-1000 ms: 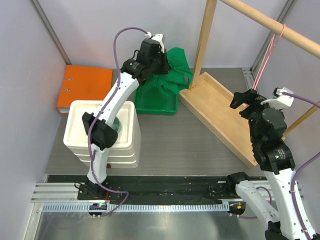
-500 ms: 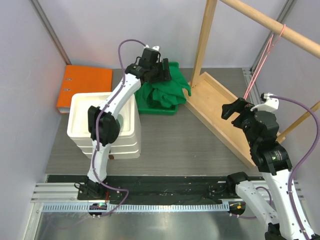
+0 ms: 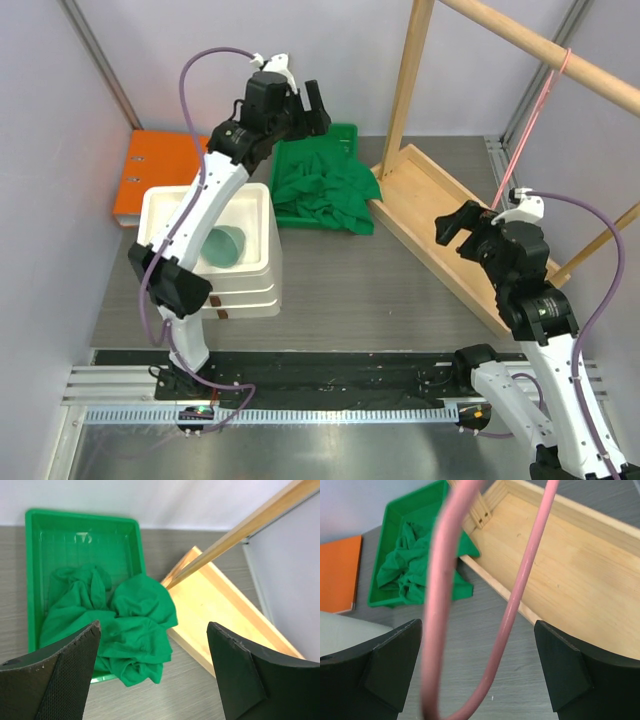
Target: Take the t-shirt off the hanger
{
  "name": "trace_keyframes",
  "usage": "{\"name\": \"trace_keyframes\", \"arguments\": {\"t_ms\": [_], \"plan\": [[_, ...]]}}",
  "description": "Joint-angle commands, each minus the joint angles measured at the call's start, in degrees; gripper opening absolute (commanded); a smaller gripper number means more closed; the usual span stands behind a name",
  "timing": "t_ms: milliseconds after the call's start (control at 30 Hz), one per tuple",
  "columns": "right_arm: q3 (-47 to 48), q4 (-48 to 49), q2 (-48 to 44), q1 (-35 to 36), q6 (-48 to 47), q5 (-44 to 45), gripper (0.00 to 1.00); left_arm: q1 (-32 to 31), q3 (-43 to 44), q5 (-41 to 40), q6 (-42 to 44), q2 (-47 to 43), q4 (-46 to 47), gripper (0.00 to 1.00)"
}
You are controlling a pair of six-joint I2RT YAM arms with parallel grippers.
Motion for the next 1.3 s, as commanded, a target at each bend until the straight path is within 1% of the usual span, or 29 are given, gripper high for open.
{"name": "trace_keyframes", "arguments": {"t_ms": [0, 67, 133, 200, 267, 333, 400, 433, 467, 500, 533, 600, 633, 700, 733, 767, 800, 833, 867, 933, 967, 1100, 1133, 1167, 1267], "plan": [[-3.07, 0.51, 0.69, 0.21, -1.08, -4.54, 0.99, -1.0, -4.28, 1.45, 0.61, -6.63, 3.66, 0.85], [-4.39, 0.68, 1.13, 0.21, -1.17, -7.0, 0.99, -1.27, -6.92, 4.51, -0.01, -10.48, 5.76, 0.85], [-5.19, 0.77, 1.57, 0.21, -0.82, -7.98, 0.99, -1.53, -10.0, 4.8, -0.1, -12.87, 6.29, 0.85], [-6.33, 1.99, 1.75, 0.12, -0.81, -10.86, 0.99, -1.71, -12.1, 5.06, -0.1, -15.95, 5.77, 0.85], [-7.56, 3.23, 1.74, 0.12, -0.73, -12.89, 0.99, -1.71, -14.65, 8.56, -0.71, -19.89, 6.9, 0.84], [-8.18, 4.46, 3.14, 0.21, -0.64, -16.23, 0.99, -1.71, -20.53, 10.93, -2.2, -23.06, 8.83, 0.84], [-8.97, 5.07, 4.29, 0.21, -0.38, -18.86, 0.99, -1.71, -24.66, 15.85, -4.39, -27.97, 12.96, 0.84], [-9.84, 5.43, 4.73, 0.12, -0.2, -19.4, 0.99, -1.71, -29.38, 17.87, -5.27, -29.56, 14.72, 0.84], [-10.37, 5.78, 5.17, 0.21, 0.32, -20.1, 0.99, -1.71, -31.69, 20.41, -6.24, -31.58, 16.65, 0.84], [-10.99, 7.0, 5.26, 0.21, 0.59, -21.24, 0.99, -1.71, -34.41, 24.62, -8.77, -34.56, 20.23, 0.84], [-12.21, 7.62, 5.35, 0.21, 1.46, -21.86, 0.99, -1.79, -38.44, 27.18, -9.76, -36.07, 21.92, 0.84], [-13.62, 9.72, 5.78, 0.21, 2.34, -23.18, 0.99, -2.32, -41.81, 33.15, -11.43, -39.93, 24.65, 0.84], [-14.68, 10.34, 6.05, 0.21, 2.7, -24.4, 0.99, -2.93, -44.96, 34.14, -11.87, -41.26, 25.27, 0.84], [-15.39, 11.4, 7.19, 0.21, 3.49, -25.38, 0.99, -6.26, -47.79, 35.11, -11.87, -44.07, 27.03, 0.84], [-16.0, 11.75, 7.46, 0.21, 3.67, -25.73, 0.99, -7.76, -49.54, 35.12, -11.96, -46.17, 27.56, 0.84], [-16.35, 12.02, 7.63, 0.29, 3.84, -25.82, 0.99, -11.43, -51.91, 34.68, -11.96, -47.06, 27.91, 0.84], [-16.7, 12.54, 7.72, 0.21, 4.54, -25.65, 0.99, -13.72, -53.24, 33.72, -11.79, -47.77, 28.09, 0.84], [-17.23, 12.72, 7.72, 0.12, 4.89, -25.21, 1.0, -16.27, -54.38, 30.41, -11.35, -48.91, 28.7, 0.84], [-17.58, 12.72, 7.72, 0.21, 5.51, -23.55, 1.0, -21.43, -55.44, 28.55, -11.09, -49.26, 29.14, 0.84], [-18.37, 12.46, 7.72, 0.21, 7.27, -21.87, 1.0, -26.21, -59.65, 25.73, -10.65, -49.79, 31.16, 0.84], [-18.73, 12.46, 7.81, 0.21, 7.79, -21.69, 1.0, -30.32, -61.58, 22.84, -10.38, -49.97, 33.0, 0.84], [-21.54, 12.28, 7.98, 0.21, 11.4, -20.99, 1.0, -39.13, -71.94, 13.34, -10.82, -49.53, 36.97, 0.83], [-22.76, 12.37, 8.07, 0.21, 12.36, -20.9, 1.0, -40.71, -73.36, 11.93, -10.91, -49.01, 38.97, 0.83], [-23.38, 12.37, 8.25, 0.12, 12.63, -20.73, 1.0, -43.86, -74.77, 8.87, -10.91, -48.31, 41.69, 0.82], [-25.93, 14.38, 8.25, 0.21, 13.77, -21.51, 1.0, -48.71, -80.75, 3.67, -10.73, -45.58, 45.83, 0.83]]}}
